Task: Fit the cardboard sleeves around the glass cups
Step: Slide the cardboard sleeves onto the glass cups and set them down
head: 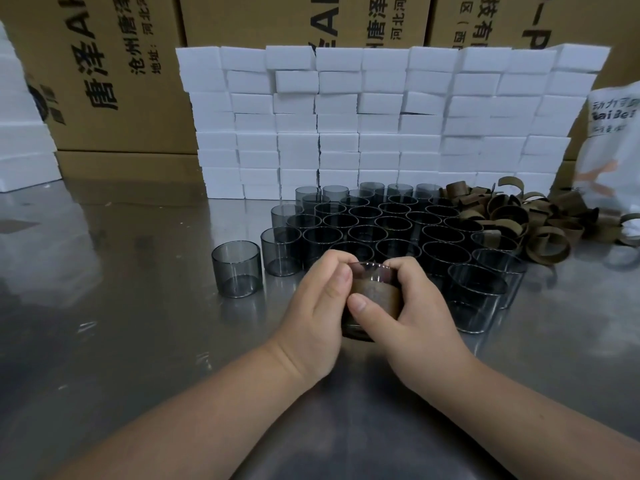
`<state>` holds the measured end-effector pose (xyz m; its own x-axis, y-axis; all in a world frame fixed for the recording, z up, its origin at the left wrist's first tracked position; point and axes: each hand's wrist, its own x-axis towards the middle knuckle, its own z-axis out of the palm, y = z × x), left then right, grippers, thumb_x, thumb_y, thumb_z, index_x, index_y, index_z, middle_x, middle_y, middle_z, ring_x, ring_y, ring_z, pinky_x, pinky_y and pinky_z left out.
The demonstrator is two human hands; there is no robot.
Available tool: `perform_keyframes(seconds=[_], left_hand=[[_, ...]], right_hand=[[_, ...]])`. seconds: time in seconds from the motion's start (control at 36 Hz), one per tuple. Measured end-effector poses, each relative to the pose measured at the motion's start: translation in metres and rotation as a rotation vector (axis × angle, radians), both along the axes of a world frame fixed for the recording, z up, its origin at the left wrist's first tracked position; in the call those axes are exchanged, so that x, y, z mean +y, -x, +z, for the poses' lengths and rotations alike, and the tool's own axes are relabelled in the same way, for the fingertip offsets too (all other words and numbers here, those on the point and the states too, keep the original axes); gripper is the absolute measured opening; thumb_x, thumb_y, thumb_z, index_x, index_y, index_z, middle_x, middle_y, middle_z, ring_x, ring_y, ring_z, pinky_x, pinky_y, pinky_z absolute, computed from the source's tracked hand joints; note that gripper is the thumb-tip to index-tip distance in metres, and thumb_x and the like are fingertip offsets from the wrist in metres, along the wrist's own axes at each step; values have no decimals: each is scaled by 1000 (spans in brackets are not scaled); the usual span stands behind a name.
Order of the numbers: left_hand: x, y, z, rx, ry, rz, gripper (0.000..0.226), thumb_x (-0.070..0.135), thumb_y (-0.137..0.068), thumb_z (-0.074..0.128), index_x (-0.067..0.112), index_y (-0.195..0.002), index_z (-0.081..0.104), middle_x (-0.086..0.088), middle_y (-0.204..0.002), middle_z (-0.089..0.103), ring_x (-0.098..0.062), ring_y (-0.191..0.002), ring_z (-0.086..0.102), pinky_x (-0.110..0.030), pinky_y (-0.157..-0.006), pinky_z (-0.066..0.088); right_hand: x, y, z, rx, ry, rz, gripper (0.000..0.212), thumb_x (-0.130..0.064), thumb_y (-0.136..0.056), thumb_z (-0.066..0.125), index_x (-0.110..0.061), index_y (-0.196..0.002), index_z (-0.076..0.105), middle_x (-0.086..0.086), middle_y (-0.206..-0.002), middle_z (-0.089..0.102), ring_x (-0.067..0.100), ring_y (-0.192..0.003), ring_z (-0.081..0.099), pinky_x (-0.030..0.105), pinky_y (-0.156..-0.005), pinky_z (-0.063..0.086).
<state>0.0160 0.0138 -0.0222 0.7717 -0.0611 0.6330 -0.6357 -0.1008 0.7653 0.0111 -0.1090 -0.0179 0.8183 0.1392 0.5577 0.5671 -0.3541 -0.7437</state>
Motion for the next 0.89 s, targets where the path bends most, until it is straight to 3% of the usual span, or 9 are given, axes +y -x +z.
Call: perform_keyframes(seconds=[0.19,0.33,0.44,0.56,0.67,0.75,0.89], left_hand=[[-2,2,2,-4,42,-44,27,40,-84,37,18,-79,51,13,-69,54,-1,-67,49,-15,-63,40],[-3,4,2,-4,86,-35,35,43,-80,36,11,-73,48,4,-66,48,-9,-65,46,-21,-61,40],[-4,5,2,4,125,-46,39,33,-82,41,-5,-75,48,-8,-69,50,-15,-67,47,-24,-62,41],[-4,6,4,55,171,-80,48,39,-77,43,-9,-72,42,-18,-67,44,-19,-66,44,-27,-60,40],[-4,5,7,80,164,-29,28,25,-82,36,7,-60,39,6,-56,39,-5,-56,38,-16,-54,35],[-4,5,8,85,160,-21,26,22,-82,35,10,-59,36,8,-53,36,-2,-52,35,-13,-51,33],[-4,4,8,122,202,-33,25,24,-79,38,12,-58,35,3,-54,34,-11,-55,34,-21,-50,32]], right_hand=[[-1,1,2,0,9,9,41,-62,-56,54,-29,-78,50,-8,-74,55,1,-66,52,15,-58,42],[1,4,5,3,-8,32,41,-59,-53,56,-26,-76,51,-16,-71,55,0,-64,53,12,-55,42],[2,4,7,14,-20,53,45,-58,-51,58,-21,-76,52,-17,-69,54,-2,-61,52,11,-53,41],[1,5,8,18,-17,61,45,-58,-50,59,-21,-74,51,-18,-70,55,-4,-59,51,11,-53,41],[2,4,8,13,5,62,49,-58,-49,60,-17,-73,51,-16,-64,52,0,-58,50,16,-50,41],[2,4,7,2,19,66,48,-59,-49,60,-18,-72,50,-16,-65,52,0,-57,49,15,-50,40],[2,4,6,3,25,59,42,-58,-49,59,-22,-68,48,-18,-62,52,-1,-55,48,13,-49,39]])
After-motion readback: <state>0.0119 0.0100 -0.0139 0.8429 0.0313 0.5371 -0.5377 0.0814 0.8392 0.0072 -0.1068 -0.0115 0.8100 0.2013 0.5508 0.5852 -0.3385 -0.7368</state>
